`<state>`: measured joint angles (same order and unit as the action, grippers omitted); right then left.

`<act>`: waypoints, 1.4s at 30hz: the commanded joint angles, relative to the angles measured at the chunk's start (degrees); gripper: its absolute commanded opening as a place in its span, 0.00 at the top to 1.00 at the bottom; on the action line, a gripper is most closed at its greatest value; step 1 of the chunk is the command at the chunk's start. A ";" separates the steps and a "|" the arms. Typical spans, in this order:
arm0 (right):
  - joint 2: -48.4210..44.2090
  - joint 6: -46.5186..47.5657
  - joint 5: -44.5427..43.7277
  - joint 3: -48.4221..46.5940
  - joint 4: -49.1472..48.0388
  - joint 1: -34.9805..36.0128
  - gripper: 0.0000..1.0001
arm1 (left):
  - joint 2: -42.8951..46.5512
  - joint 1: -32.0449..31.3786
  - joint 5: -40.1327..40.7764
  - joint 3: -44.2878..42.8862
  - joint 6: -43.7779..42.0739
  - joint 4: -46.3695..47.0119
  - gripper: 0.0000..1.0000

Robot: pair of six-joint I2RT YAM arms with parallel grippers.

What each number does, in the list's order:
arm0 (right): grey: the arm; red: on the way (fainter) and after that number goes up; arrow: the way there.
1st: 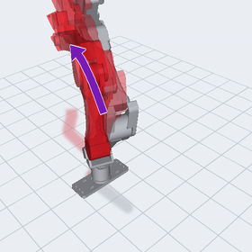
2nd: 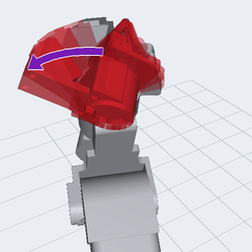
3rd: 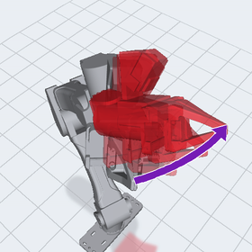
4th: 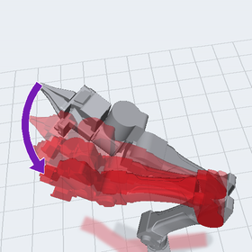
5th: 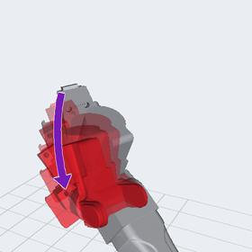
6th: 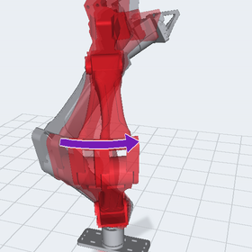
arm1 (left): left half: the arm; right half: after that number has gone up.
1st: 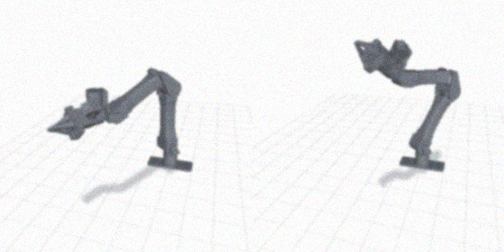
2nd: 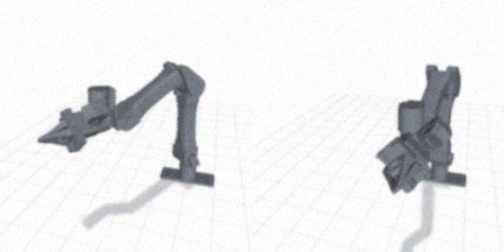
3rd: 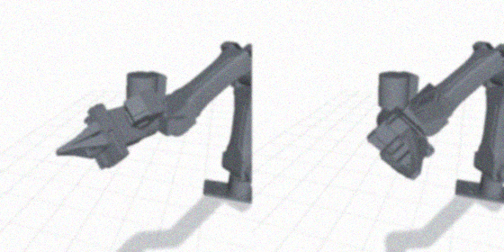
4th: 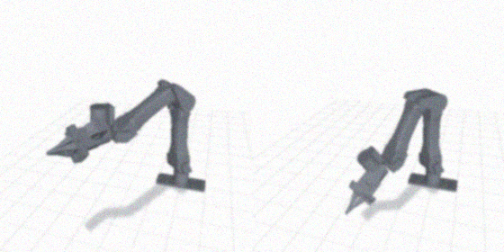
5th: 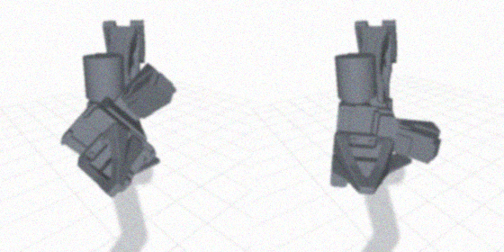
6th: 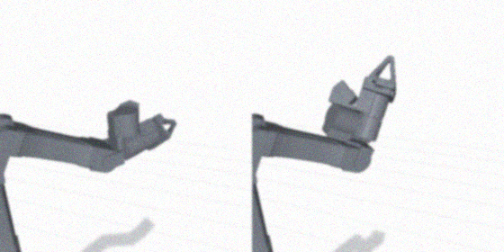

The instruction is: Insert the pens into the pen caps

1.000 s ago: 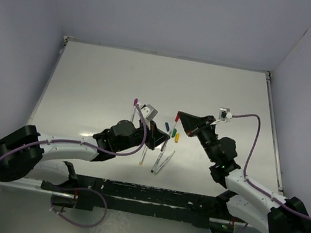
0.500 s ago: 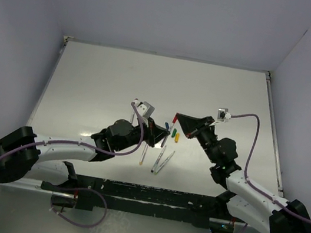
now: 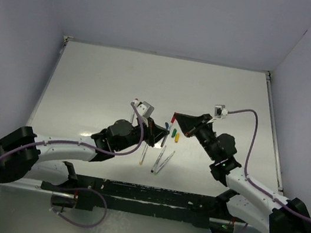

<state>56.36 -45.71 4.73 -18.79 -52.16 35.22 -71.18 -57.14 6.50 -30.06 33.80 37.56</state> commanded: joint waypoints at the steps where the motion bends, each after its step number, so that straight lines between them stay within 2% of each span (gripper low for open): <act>1: 2.33 3.71 6.51 -1.86 6.71 0.46 1.00 | 1.54 0.30 3.56 -1.99 -1.08 8.29 1.00; 9: 4.22 7.85 7.48 -4.17 16.96 2.16 1.00 | 2.16 2.94 3.31 -4.53 -3.70 9.32 1.00; 24: 8.12 8.99 5.69 -4.28 21.57 5.79 1.00 | 2.30 7.18 -0.02 -7.10 -4.39 10.05 1.00; 30: 7.72 8.58 2.58 -4.17 21.66 6.43 1.00 | 3.10 7.32 1.90 -6.61 -5.24 6.81 1.00; 34: 6.31 8.54 -1.56 -5.02 24.82 6.38 1.00 | 3.61 7.98 5.49 -7.10 -5.64 0.05 1.00; 40: 4.39 9.34 -9.37 -8.13 33.90 6.42 0.80 | -0.31 14.13 7.61 -11.03 -3.69 -16.13 1.00; 42: 3.78 9.52 -11.71 -9.32 37.20 6.43 0.69 | -2.93 16.46 7.39 -12.58 -3.24 -20.37 1.00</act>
<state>62.13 -37.45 0.21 -23.77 -21.30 41.41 -70.72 -44.60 12.05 -37.78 29.50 27.51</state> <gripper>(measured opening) 0.224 0.028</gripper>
